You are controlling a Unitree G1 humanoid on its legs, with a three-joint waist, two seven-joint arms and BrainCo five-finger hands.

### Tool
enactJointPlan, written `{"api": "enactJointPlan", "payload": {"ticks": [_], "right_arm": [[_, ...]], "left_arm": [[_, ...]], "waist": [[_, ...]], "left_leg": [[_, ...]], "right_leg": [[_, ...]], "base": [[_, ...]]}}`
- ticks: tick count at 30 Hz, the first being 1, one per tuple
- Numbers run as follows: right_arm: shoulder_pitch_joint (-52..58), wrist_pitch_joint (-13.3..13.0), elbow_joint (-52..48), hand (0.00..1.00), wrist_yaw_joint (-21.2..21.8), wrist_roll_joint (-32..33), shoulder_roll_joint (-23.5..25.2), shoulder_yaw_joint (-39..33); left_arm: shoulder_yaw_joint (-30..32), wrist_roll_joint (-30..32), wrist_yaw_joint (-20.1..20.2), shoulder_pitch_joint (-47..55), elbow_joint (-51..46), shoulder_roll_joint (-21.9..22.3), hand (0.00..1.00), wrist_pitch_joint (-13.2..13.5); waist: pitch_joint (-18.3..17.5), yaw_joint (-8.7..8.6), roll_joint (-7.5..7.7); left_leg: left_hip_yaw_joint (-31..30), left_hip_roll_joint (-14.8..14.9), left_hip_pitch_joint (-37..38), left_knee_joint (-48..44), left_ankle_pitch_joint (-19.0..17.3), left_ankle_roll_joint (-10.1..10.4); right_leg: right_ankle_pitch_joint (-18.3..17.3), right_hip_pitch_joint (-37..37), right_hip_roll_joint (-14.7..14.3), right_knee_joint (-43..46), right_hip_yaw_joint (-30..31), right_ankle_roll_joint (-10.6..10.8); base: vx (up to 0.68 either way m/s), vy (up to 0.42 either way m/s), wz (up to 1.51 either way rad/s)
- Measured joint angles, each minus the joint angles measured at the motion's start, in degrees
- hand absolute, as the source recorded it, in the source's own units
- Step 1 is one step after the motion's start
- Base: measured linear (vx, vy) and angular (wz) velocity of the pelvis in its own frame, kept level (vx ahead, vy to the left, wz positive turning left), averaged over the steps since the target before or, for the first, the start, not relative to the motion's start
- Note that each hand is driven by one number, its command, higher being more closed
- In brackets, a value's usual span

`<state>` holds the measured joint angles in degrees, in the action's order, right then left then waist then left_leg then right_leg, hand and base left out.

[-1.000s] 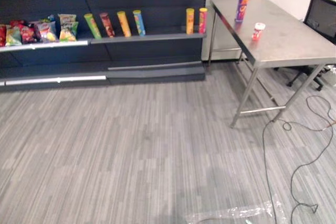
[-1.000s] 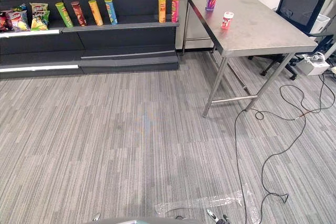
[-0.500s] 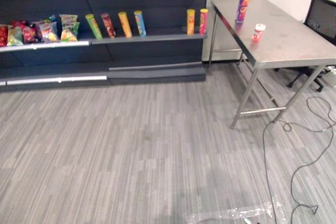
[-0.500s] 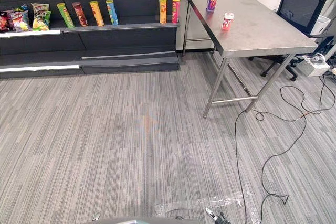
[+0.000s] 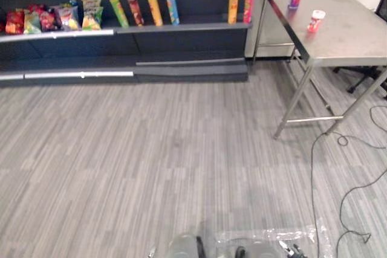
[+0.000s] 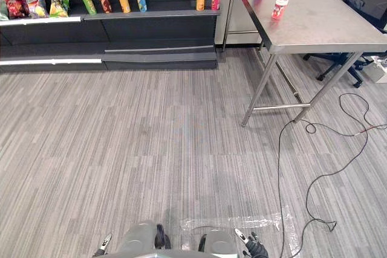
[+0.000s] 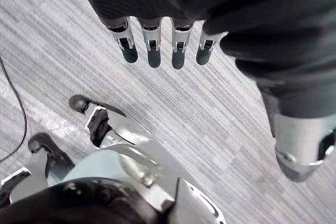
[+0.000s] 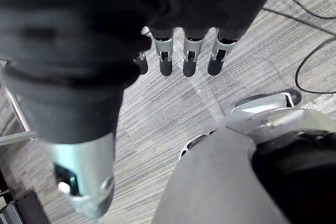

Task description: Put the gum and the chips on the shelf.

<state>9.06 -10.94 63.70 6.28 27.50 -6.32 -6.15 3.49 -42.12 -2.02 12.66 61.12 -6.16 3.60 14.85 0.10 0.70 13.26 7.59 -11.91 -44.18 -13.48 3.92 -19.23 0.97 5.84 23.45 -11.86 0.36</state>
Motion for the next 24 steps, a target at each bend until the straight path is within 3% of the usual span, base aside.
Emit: {"api": "enactJointPlan", "payload": {"ticks": [4, 7, 8, 9, 10, 11, 13, 15, 20, 22, 24], "right_arm": [[-0.4, 0.7, 0.0, 0.00, -0.8, 0.0, 0.0, 0.0], [-0.6, 0.5, 0.0, 0.00, 0.0, -0.6, -0.4, -0.1], [-0.5, 0.4, 0.1, 0.00, 0.6, -0.6, -0.7, -0.1], [-0.4, 0.4, 0.3, 0.00, 0.6, -0.6, -0.5, -0.2], [-0.3, 0.4, 0.4, 0.00, 0.8, -0.6, -0.2, -0.2], [-0.5, 0.3, 0.1, 0.00, 1.7, -0.7, 0.0, -0.2], [-0.9, 0.0, 0.2, 0.00, 2.1, -1.2, 1.2, -0.8], [-0.9, -0.3, 0.2, 0.00, 2.0, -2.9, 1.6, -1.9], [0.1, -2.2, 0.0, 0.00, 0.3, -4.3, 2.1, -2.4], [0.4, -3.6, -0.2, 0.00, -0.7, -5.0, 2.1, -2.4], [0.5, -4.6, -1.1, 0.00, -2.1, -4.9, 1.8, -2.3]], "left_arm": [[0.3, -0.2, 0.6, 0.9, -1.7, 0.5, 0.00, 0.9], [0.3, 0.3, 1.1, 1.2, -2.4, 0.5, 0.00, 1.3], [0.6, 0.4, 1.1, 1.2, -2.4, 1.0, 0.00, 1.4], [1.0, 0.5, 1.1, 1.6, -2.5, 0.9, 0.00, 1.4], [1.3, 0.7, 1.0, 1.6, -2.6, 0.6, 0.00, 1.6], [1.4, 0.8, 0.9, 1.5, -3.0, 0.3, 0.00, 2.3], [1.4, 0.8, 0.4, 0.6, -2.9, -0.4, 0.00, 2.3], [1.4, 3.2, 0.2, 0.6, -2.8, -0.4, 0.00, 2.0], [1.3, 5.0, 0.2, 0.6, -0.6, -0.7, 0.00, 1.3], [1.2, 6.4, 0.0, 0.7, -0.6, -1.0, 0.00, 1.3], [0.9, 7.4, 0.1, 1.0, -0.7, -1.2, 0.00, 1.4]], "waist": [[0.6, 0.33, 0.16], [1.3, 0.38, -0.58], [1.6, 0.36, -0.97], [1.7, 0.70, -1.21], [1.7, 1.00, -0.42], [1.1, 1.11, 1.04], [0.9, 1.60, 2.12], [0.2, 1.53, 1.78], [-2.9, 1.50, 1.82], [-3.7, 1.23, 2.18], [-3.9, 0.86, 2.06]], "left_leg": [[-1.3, -0.2, -1.4, 8.7, 0.4, 0.8], [-8.1, 0.1, -2.9, 26.3, 7.0, 3.1], [-9.6, 1.1, -2.7, 29.2, 11.4, 4.4], [-8.1, 0.0, -1.7, 26.4, 13.7, 1.8], [-7.3, -0.7, -1.8, 24.8, 11.5, 1.0], [-6.5, -1.5, -3.1, 20.8, 8.0, -0.1], [-4.7, -3.2, -4.0, 16.2, 3.5, -1.7], [-3.9, -4.1, -3.4, 14.9, 1.4, -3.0], [-2.6, -7.7, 0.5, 18.0, 1.2, -6.3], [-2.7, -10.1, 4.5, 22.3, 0.8, -7.6], [-3.1, -11.2, 7.7, 25.6, -0.2, -9.2]], "right_leg": [[-0.8, 1.3, 2.1, 0.0, 2.8, 1.1], [-2.6, 3.5, 3.6, -0.5, 5.4, 4.1], [-3.7, 5.1, 3.9, -0.9, 6.3, 5.8], [-4.4, 7.4, 5.3, -2.3, 7.7, 6.5], [-4.4, 8.4, 6.0, -3.4, 8.2, 6.4], [-3.0, 9.4, 6.4, -5.1, 9.6, 5.7], [-0.2, 9.7, 8.7, -5.3, 11.8, 7.5], [2.7, 9.6, 9.7, -4.6, 12.4, 8.3], [11.7, 4.7, 13.3, 5.2, 12.6, 9.3], [20.6, -0.3, 15.6, 16.1, 12.1, 6.2], [26.7, -4.5, 17.5, 25.0, 10.8, 4.2]], "base": [[0.18, 0.168, -0.30], [0.34, 0.389, -0.34], [0.35, 0.416, -0.39], [0.38, 0.411, -0.42], [0.42, 0.337, -0.35], [0.40, 0.291, -0.24], [0.39, 0.327, -0.13], [0.31, 0.268, -0.15], [0.31, 0.191, -0.08], [0.25, 0.134, 0.20], [0.24, 0.121, 0.22]]}}
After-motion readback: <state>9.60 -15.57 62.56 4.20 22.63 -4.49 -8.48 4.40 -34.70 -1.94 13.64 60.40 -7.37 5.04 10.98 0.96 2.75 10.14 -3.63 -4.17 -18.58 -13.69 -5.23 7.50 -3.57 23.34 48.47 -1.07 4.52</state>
